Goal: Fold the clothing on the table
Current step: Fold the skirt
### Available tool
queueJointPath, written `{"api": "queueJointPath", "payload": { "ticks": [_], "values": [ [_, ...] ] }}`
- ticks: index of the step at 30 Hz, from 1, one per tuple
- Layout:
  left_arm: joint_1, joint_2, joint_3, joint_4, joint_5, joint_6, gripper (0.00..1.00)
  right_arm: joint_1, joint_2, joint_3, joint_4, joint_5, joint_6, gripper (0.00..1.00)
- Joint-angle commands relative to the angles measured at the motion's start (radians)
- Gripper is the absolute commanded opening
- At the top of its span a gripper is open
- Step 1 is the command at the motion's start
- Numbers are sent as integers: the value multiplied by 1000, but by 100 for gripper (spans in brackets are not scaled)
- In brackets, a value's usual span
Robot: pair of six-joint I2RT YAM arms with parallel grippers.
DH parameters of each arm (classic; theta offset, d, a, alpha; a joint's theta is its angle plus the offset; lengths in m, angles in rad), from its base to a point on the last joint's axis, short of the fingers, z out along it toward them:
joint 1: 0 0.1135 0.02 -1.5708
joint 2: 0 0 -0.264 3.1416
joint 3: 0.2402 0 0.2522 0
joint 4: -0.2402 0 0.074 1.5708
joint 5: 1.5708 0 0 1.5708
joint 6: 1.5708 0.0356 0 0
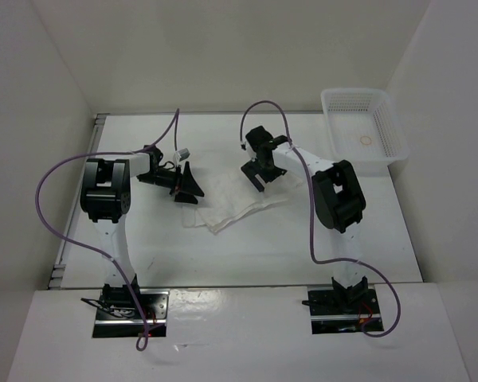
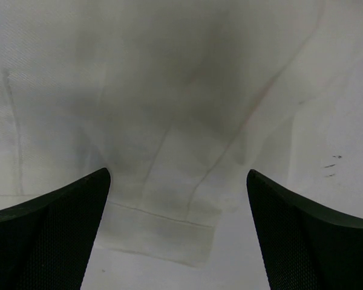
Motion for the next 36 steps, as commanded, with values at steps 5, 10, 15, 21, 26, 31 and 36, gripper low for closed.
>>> {"api": "queueJointPath", "payload": {
  "ticks": [5, 10, 15, 21, 26, 31, 36],
  "values": [
    [8, -14, -13, 38, -131, 48, 99, 17, 52, -71, 71, 73, 7, 97],
    [8, -34, -22, 29, -131, 57, 99, 3, 88, -94, 106, 142, -17, 97],
    [8, -43, -40, 29, -131, 67, 99, -58, 140, 12, 116, 173, -27, 97],
    [8, -43, -30, 19, -131, 76, 99, -69, 202, 148, 65, 156, -27, 97],
    [8, -83, 51, -87, -121, 145, 99, -69, 133, 169, 11, 75, -4, 97],
    [20, -155, 133, -156, -133, 179, 99, -69, 0, 73, 2, 13, -4, 97],
    [92, -141, 153, -45, -235, 104, 99, -69, -85, -5, 11, -8, -13, 97]
  ]
}}
